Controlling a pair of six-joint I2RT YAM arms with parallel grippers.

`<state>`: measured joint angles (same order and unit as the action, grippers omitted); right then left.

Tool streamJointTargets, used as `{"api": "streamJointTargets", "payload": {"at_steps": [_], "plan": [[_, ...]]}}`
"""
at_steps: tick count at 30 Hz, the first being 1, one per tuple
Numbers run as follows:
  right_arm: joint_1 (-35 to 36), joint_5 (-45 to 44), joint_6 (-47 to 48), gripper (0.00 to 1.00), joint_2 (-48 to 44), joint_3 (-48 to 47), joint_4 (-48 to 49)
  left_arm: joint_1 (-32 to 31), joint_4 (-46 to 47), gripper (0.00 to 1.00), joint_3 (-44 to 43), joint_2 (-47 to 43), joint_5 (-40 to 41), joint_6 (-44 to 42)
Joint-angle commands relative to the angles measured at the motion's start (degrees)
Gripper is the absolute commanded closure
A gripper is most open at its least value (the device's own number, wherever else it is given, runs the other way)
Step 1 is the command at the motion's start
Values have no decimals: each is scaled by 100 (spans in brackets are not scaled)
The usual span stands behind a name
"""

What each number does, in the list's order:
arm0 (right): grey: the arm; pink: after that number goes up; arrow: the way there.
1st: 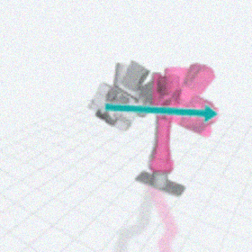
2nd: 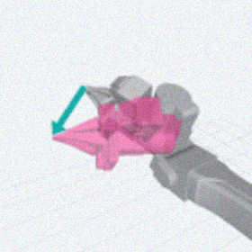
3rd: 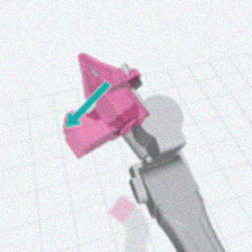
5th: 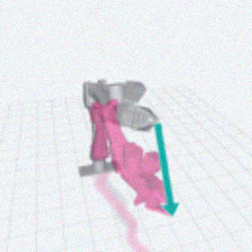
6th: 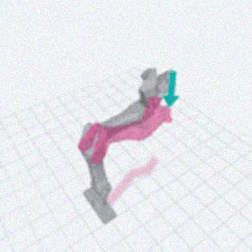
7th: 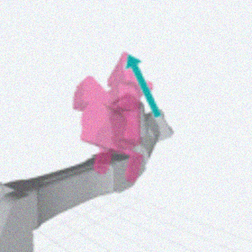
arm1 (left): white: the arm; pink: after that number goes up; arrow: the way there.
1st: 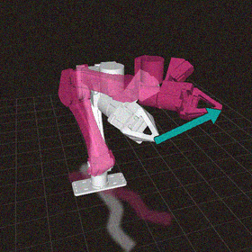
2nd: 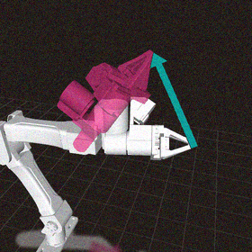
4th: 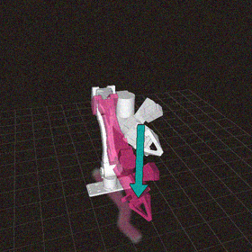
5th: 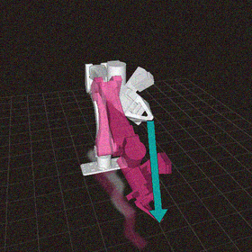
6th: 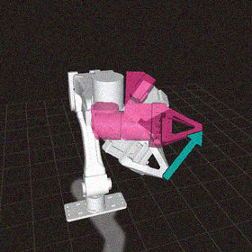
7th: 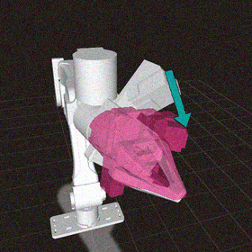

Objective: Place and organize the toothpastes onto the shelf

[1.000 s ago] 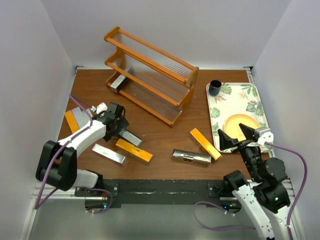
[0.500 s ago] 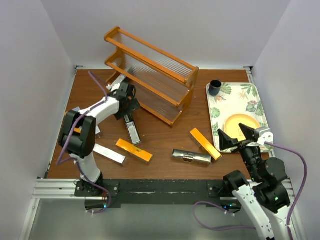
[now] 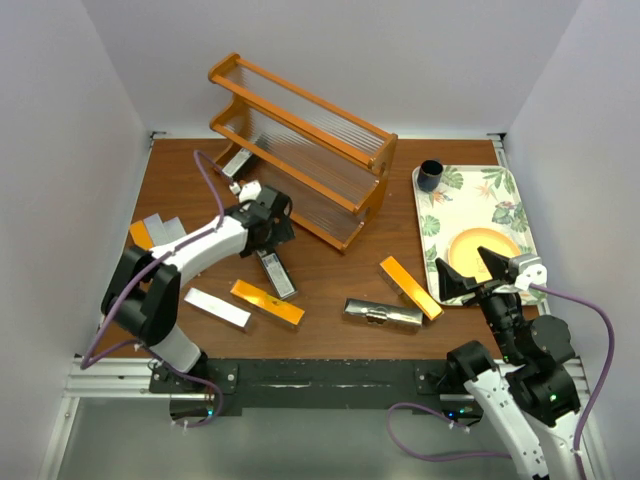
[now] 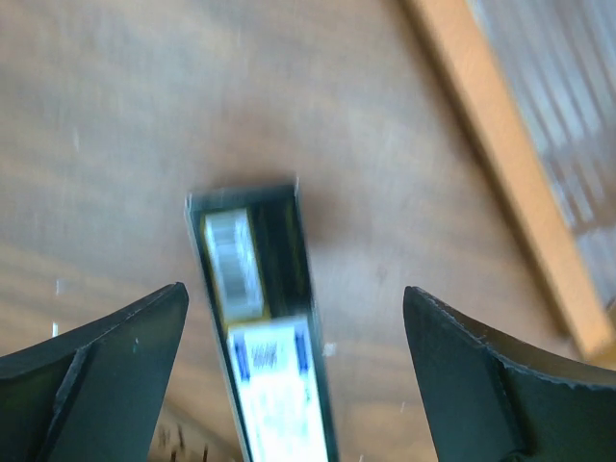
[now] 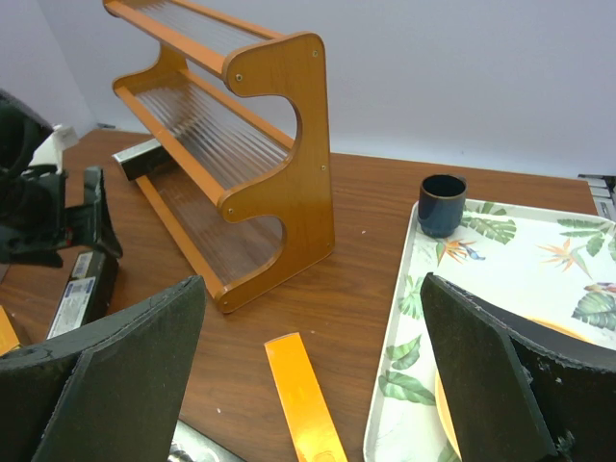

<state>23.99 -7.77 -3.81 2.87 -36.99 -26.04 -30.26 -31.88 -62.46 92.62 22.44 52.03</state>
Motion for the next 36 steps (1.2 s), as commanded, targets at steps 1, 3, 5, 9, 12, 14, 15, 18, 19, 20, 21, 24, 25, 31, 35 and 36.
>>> {"api": "streamJointTargets", "payload": {"at_steps": [1, 3, 5, 9, 12, 14, 15, 18, 19, 20, 21, 24, 25, 31, 35, 36], "plan": [[18, 83, 56, 1, 47, 25, 170, -392, -248, 0, 453, -393, 525, 623], [9, 91, 65, 2, 47, 17, 161, -507, -319, 0, 568, -403, 604, 843], [9, 83, 65, 1, 47, 17, 152, -709, -363, 0, 638, -385, 622, 1001], [9, 74, 65, 1, 47, 17, 152, -1043, -591, 2, 638, -280, 736, 1370], [9, 74, 56, 1, 47, 17, 152, -1315, -670, 7, 664, -227, 718, 1626], [9, 83, 56, 1, 47, 8, 161, -1552, -671, 11, 665, -218, 736, 1792], [9, 83, 65, 1, 38, 17, 161, -1614, -679, 12, 656, -209, 745, 1854], [18, 83, 65, 2, 29, 25, 161, -1790, -635, 18, 665, -130, 683, 2021], [9, 83, 65, 1, 20, 25, 170, -1834, -635, 19, 665, -78, 657, 2065], [9, 91, 65, 1, 20, 25, 161, -1860, -635, 21, 665, -51, 605, 2135], [9, 91, 65, 1, 20, 17, 161, -1895, -653, 22, 673, -16, 595, 2171], [9, 83, 65, 1, 20, 17, 161, -2062, -723, 24, 691, 37, 604, 2390], [9, 74, 65, 1, 20, 17, 161, -2132, -732, 24, 717, 46, 630, 2452], [9, 91, 65, 1, 29, 25, 178, -2177, -697, 38, 735, 107, 753, 2558], [18, 91, 65, 1, 29, 25, 170, -2186, -688, 50, 717, 134, 780, 2435], [9, 83, 56, 1, 38, 25, 170, -2186, -671, 52, 709, 116, 789, 2382]]}}
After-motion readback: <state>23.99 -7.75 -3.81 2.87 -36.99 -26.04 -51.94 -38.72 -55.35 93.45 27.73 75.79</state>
